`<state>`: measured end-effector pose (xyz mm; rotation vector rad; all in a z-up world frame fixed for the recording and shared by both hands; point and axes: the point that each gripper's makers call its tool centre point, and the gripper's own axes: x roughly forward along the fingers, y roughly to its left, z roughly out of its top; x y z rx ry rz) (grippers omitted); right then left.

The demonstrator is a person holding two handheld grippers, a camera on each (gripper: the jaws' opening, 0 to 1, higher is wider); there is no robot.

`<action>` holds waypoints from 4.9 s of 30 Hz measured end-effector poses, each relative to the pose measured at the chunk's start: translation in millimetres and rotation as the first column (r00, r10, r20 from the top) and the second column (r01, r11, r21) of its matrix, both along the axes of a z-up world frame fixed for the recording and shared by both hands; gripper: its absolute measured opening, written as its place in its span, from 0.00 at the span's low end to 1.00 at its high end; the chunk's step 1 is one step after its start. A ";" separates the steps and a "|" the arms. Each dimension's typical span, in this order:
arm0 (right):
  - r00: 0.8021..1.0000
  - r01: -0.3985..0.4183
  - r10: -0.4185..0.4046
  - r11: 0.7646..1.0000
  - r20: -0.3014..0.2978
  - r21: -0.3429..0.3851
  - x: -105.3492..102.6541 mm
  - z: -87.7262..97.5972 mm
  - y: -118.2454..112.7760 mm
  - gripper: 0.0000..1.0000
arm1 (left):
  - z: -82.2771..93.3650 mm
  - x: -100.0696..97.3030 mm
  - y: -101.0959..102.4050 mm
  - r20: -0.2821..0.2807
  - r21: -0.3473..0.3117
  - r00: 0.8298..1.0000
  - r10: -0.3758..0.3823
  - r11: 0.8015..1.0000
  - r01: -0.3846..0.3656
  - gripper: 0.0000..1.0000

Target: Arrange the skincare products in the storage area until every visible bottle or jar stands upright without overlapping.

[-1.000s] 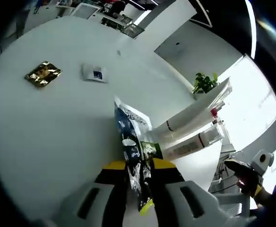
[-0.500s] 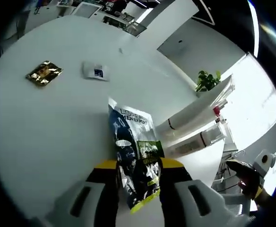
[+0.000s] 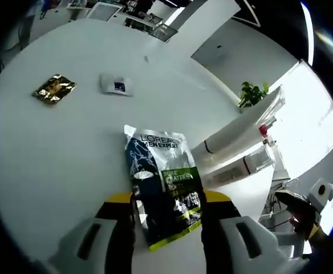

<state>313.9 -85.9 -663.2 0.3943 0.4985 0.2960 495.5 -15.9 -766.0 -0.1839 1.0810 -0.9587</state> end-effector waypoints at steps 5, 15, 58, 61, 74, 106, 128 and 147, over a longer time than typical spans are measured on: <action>1.000 -0.003 0.003 1.000 -0.002 -0.001 -0.1 -0.4 0.9 0.95 | 1.5 2.7 1.1 0.013 0.003 1.000 -0.001 1.000 0.001 0.44; 1.000 -0.008 0.008 1.000 -0.004 -0.002 -0.5 -1.0 2.1 0.96 | 5.9 4.1 1.2 0.030 0.007 1.000 -0.002 1.000 0.002 0.53; 0.997 -0.072 0.071 0.997 -0.014 -0.042 -2.9 -4.7 11.4 0.93 | 65.6 -61.3 93.4 0.311 0.009 0.947 -0.077 0.997 0.078 0.99; 0.997 -0.079 0.078 0.996 -0.015 -0.044 -3.2 -4.8 12.9 0.93 | 69.0 -71.3 102.5 0.307 0.000 0.950 -0.063 0.998 0.067 0.99; 0.995 -0.096 0.095 0.993 -0.017 -0.064 -4.3 -5.6 15.5 0.92 | 89.9 -83.3 120.3 0.361 -0.032 0.933 -0.010 0.999 0.023 0.97; 0.998 -0.063 0.062 0.996 -0.019 -0.062 -4.8 -6.9 7.5 0.91 | 71.7 -71.8 125.7 0.310 -0.011 0.950 0.045 0.999 -0.044 0.95; 1.000 -0.024 0.023 0.998 -0.013 -0.066 -4.2 -5.6 -2.0 0.89 | 73.9 -8.8 116.9 0.363 0.114 0.931 -0.034 0.993 -0.008 0.87; 0.998 -0.004 0.000 0.998 -0.059 -0.059 -4.7 -14.7 -7.2 0.88 | 55.0 58.1 100.8 0.343 0.207 0.934 -0.104 0.978 0.033 0.79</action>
